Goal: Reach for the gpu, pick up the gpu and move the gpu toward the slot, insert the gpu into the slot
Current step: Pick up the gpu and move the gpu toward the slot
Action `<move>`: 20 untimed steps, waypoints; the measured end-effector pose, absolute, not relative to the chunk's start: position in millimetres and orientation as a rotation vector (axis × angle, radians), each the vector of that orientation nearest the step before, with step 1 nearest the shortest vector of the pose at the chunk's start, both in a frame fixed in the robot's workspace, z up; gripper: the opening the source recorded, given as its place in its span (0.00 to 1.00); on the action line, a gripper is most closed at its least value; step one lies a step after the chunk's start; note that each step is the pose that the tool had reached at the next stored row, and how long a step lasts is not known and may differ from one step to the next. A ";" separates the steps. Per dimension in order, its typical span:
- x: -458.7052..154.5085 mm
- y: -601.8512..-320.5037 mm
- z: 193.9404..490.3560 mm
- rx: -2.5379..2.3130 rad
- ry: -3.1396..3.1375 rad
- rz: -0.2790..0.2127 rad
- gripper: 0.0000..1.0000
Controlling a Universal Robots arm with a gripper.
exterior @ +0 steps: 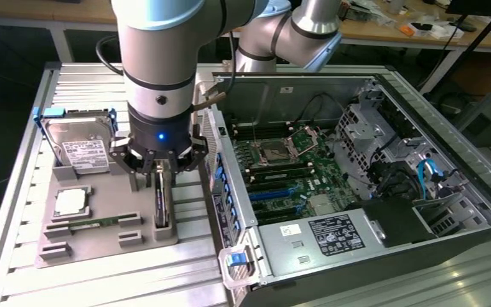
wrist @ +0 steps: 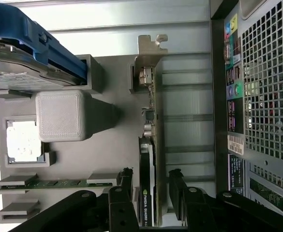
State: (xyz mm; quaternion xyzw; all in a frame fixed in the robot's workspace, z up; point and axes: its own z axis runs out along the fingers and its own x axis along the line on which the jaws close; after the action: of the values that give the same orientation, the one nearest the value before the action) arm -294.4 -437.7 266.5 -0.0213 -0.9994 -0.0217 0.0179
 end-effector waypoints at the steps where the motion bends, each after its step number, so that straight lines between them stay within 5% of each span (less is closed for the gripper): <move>1: -294.3 -437.6 265.6 -0.066 -3.104 -0.067 0.44; 20: -294.0 -437.6 246.7 -0.066 -3.101 -0.068 0.44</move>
State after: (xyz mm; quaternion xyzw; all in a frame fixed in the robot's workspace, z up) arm -294.0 -437.6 246.7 -0.0213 -0.9993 -0.0219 0.0194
